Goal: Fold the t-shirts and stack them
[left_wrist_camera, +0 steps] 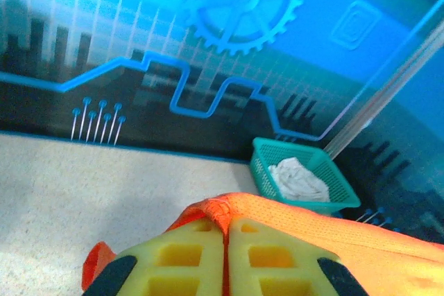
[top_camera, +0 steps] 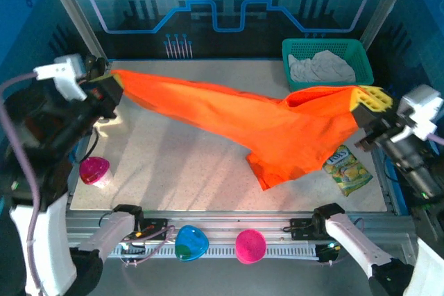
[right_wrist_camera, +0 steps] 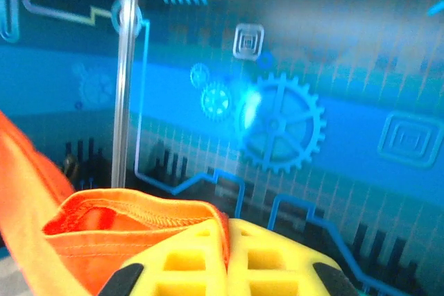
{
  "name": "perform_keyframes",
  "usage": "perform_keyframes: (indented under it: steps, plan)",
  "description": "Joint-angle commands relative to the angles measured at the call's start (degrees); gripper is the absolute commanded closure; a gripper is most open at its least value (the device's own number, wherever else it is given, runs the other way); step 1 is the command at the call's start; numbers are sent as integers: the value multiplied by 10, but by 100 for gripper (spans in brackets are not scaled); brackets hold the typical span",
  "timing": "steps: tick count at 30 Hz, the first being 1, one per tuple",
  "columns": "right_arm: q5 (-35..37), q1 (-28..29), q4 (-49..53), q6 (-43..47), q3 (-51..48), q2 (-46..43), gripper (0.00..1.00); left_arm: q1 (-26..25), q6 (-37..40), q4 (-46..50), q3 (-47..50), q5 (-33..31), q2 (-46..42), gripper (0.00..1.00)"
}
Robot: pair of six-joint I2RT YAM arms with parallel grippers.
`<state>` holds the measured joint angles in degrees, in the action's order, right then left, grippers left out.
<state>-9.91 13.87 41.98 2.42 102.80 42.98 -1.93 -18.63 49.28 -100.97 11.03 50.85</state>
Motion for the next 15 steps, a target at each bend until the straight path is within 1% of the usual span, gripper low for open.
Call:
perform_keyframes:
  steps: [1, 4, 7, 11, 15]
  plan:
    - [-2, 2, 37, 26, 61, 2, 100, 4, 21, 50, -44, 0, -25, 89]
    - [16, 2, 44, 37, 105, 13, 100, 4, 33, 72, -78, -19, -25, 88]
    - [41, 2, 33, 47, 119, 26, 100, 4, 40, 70, -85, -27, -15, 88]
    - [62, 4, -2, 61, 103, 56, 100, 4, 47, 40, -61, -33, 7, 88]
    - [89, 4, -55, 82, 66, 110, 100, 4, 58, -13, -19, -52, 43, 88]
